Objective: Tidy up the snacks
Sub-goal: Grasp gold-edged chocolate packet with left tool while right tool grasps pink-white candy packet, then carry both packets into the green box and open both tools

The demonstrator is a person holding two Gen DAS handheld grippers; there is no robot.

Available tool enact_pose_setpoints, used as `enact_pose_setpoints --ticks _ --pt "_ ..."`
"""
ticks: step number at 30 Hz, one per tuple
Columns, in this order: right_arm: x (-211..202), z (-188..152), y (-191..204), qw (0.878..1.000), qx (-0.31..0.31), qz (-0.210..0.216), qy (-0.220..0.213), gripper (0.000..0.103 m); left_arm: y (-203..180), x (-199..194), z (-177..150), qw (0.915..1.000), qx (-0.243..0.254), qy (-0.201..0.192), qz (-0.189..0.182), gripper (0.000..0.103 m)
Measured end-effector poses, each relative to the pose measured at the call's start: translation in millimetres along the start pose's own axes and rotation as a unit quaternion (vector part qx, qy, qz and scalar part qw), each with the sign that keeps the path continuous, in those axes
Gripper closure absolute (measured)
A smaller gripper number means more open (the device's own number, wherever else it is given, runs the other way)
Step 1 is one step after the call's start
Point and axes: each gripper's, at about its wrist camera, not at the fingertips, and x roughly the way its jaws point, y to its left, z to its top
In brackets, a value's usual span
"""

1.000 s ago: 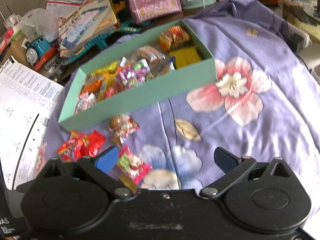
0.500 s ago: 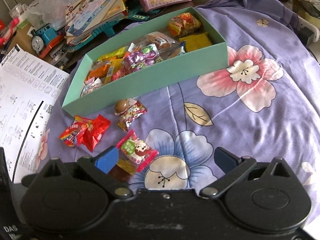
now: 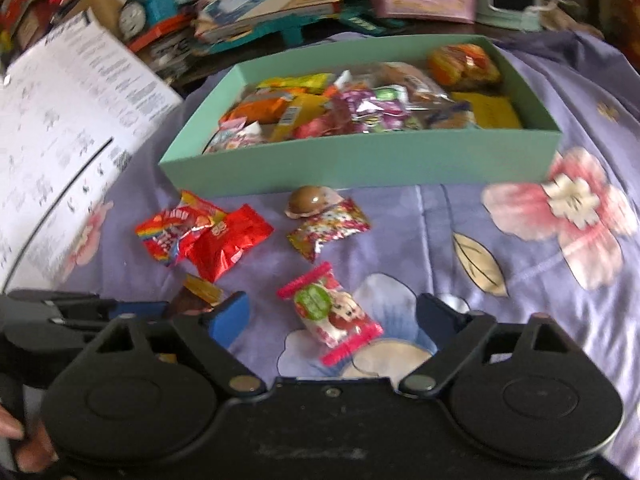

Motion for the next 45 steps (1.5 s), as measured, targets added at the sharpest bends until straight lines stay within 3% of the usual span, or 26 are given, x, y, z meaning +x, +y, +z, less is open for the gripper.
enact_pose_setpoints --ticks 7,8,9,10,17,29,38,45 --pt "28.9 -1.1 13.3 0.999 -0.039 -0.001 0.037 0.038 6.4 2.1 2.7 1.0 -0.005 0.0 -0.007 0.066" --pt "28.7 -3.1 18.2 0.998 -0.057 -0.012 0.033 0.043 7.2 3.1 3.8 1.0 -0.007 0.0 -0.007 0.065" --pt "29.0 -4.6 22.6 0.997 -0.071 -0.021 0.032 0.063 6.3 2.0 2.4 0.9999 -0.009 0.0 -0.007 0.065" --pt "28.1 -4.9 24.7 0.996 -0.079 -0.031 0.031 0.068 6.4 2.6 3.1 0.9999 -0.01 0.0 -0.007 0.065" --pt "11.5 -1.2 -4.1 0.999 0.005 -0.019 0.025 0.072 -1.9 -2.3 4.5 0.9999 0.0 -0.001 -0.016 0.066" --pt "-38.5 24.4 -17.7 0.999 0.031 0.002 -0.038 0.072 -16.9 -41.3 28.8 0.9983 0.012 -0.044 -0.036 0.066" --pt "-45.8 86.4 -23.7 0.996 0.038 0.004 -0.081 0.072 -7.6 -67.1 95.7 0.9938 0.016 -0.109 -0.017 0.066" --pt "-22.2 152.1 -25.7 0.995 0.046 0.002 -0.09 0.072 1.3 -53.2 163.2 0.9917 0.011 -0.128 -0.001 0.066"
